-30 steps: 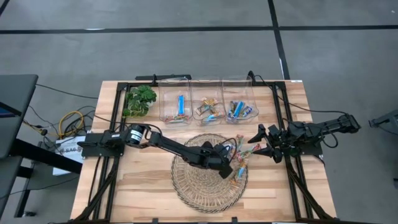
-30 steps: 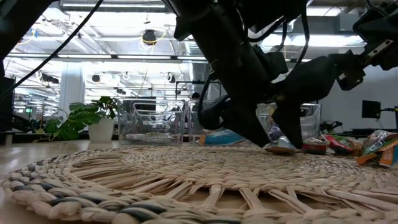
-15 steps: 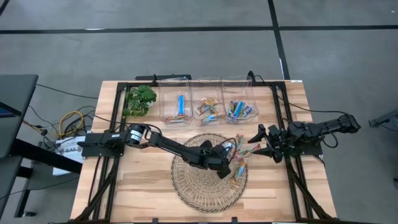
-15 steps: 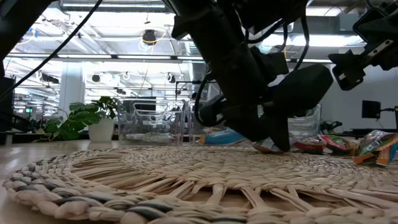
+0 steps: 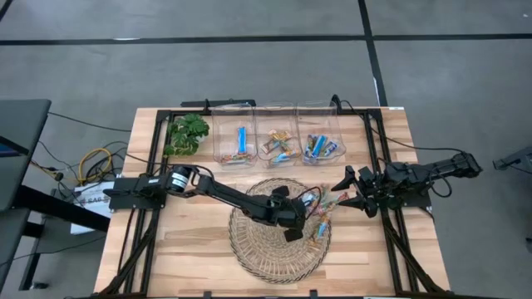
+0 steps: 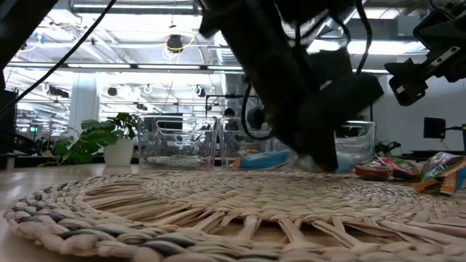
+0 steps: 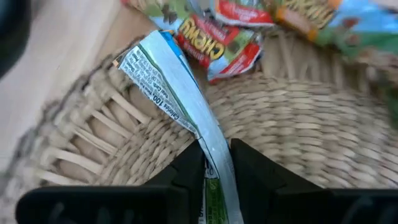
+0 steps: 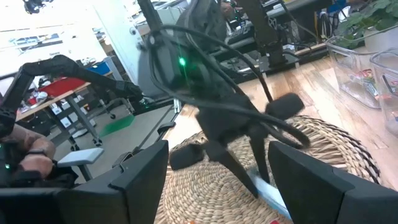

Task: Pick and place Granola Bars by type
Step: Put the yellow granola bar into the middle transparent bin

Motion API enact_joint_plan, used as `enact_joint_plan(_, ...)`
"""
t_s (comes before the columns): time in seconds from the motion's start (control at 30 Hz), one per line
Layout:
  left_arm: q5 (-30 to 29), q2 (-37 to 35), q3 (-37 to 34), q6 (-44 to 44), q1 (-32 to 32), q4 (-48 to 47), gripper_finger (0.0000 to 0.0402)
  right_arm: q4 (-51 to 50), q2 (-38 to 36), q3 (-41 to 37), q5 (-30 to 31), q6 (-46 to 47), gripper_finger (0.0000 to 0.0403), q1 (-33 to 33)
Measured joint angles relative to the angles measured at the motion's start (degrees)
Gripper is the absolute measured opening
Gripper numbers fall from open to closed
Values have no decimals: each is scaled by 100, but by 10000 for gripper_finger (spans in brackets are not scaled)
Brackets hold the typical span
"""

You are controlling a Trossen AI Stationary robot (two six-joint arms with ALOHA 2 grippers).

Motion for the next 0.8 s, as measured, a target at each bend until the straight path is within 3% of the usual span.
enact_joint_plan(0.23, -629, -501, 1, 532, -3, -148, 66, 0, 0, -1, 0, 0, 271, 0)
enact_joint_plan(0.5, -1961, -1032, 2, 725, 102, -879, 65, 0, 0, -1, -1, 0, 271, 0)
enact_joint_plan(0.67, -2570, -1282, 5, 732, 380, -1331, 65, 0, 0, -2, 0, 0, 271, 0)
enact_joint_plan(0.8, -2738, -1444, 8, 841, 750, -1649, 65, 0, 0, 0, -2, 0, 271, 2)
